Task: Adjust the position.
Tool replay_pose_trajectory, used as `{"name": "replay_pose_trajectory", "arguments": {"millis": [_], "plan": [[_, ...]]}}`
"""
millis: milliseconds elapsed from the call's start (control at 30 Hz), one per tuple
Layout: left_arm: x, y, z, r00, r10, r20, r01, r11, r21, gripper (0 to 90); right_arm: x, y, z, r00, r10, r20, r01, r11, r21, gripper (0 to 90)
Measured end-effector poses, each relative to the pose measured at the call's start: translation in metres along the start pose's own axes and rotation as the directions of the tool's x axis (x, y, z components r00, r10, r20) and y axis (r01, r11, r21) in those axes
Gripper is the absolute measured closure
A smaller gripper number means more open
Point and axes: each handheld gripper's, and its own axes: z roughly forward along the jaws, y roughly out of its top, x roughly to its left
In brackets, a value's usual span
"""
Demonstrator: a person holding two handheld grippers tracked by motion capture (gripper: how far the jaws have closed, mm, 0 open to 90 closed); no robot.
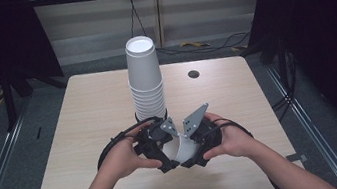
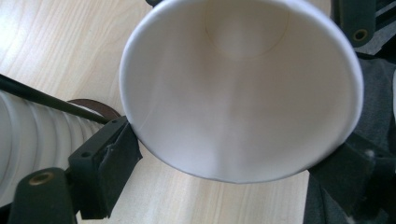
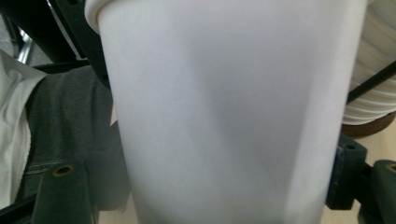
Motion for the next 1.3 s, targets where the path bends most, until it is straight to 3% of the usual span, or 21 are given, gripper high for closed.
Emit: {"name": "replay_pose_trajectory", "arguments": {"millis": [167, 333, 400, 433, 467, 500, 567, 800, 1033, 1300], "plan": [[0.001, 0.000, -0.003, 0.9998, -0.014, 0.014, 0.015, 0.9991, -0.040, 12.5, -0.002, -0.003, -0.005, 1.0000, -0.005, 0.000, 0.005, 0.999, -0.034, 21.5], [0.002, -0.001, -0.002, 1.0000, 0.005, -0.001, -0.005, 0.9999, 0.016, 12.7, -0.003, -0.006, -0.006, 0.9997, -0.019, 0.014, 0.019, 0.999, -0.039, 21.7], [0.005, -0.011, -0.001, 0.9992, 0.015, -0.037, -0.013, 0.9980, 0.062, 15.5, -0.007, -0.013, -0.010, 0.9997, 0.012, 0.019, -0.011, 0.998, -0.055, 21.2], [0.005, -0.011, -0.001, 0.9992, 0.015, -0.037, -0.013, 0.9980, 0.062, 15.8, -0.008, -0.016, -0.013, 0.9995, 0.028, 0.011, -0.028, 0.997, -0.074, 20.9], [0.006, -0.014, -0.001, 1.0000, -0.006, -0.004, 0.007, 0.9994, 0.034, 15.8, -0.008, -0.016, -0.013, 0.9995, 0.028, 0.011, -0.028, 0.997, -0.074, 20.9], [0.007, -0.015, -0.002, 0.9998, -0.014, 0.014, 0.014, 0.9997, 0.020, 15.4, -0.010, -0.021, -0.017, 0.9980, 0.047, 0.042, -0.043, 0.995, -0.091, 20.4], [0.006, -0.015, 0.000, 0.9997, -0.024, 0.003, 0.024, 0.9996, 0.017, 15.4, -0.011, -0.022, -0.017, 0.9978, 0.055, 0.037, -0.051, 0.994, -0.098, 20.1], [0.011, -0.024, 0.003, 0.9985, -0.054, 0.010, 0.054, 0.9985, 0.010, 15.6, -0.019, -0.032, -0.014, 0.9918, 0.106, 0.071, -0.091, 0.977, -0.194, 18.9], [0.013, -0.039, 0.009, 0.9968, -0.080, -0.005, 0.080, 0.9966, 0.019, 15.7, -0.025, -0.045, -0.007, 0.9857, 0.144, 0.086, -0.122, 0.967, -0.223, 18.5], [0.016, -0.050, 0.013, 0.9928, -0.120, -0.007, 0.120, 0.9928, 0.003, 15.9, -0.037, -0.066, 0.003, 0.9678, 0.228, 0.106, -0.193, 0.943, -0.270, 17.8]]}}
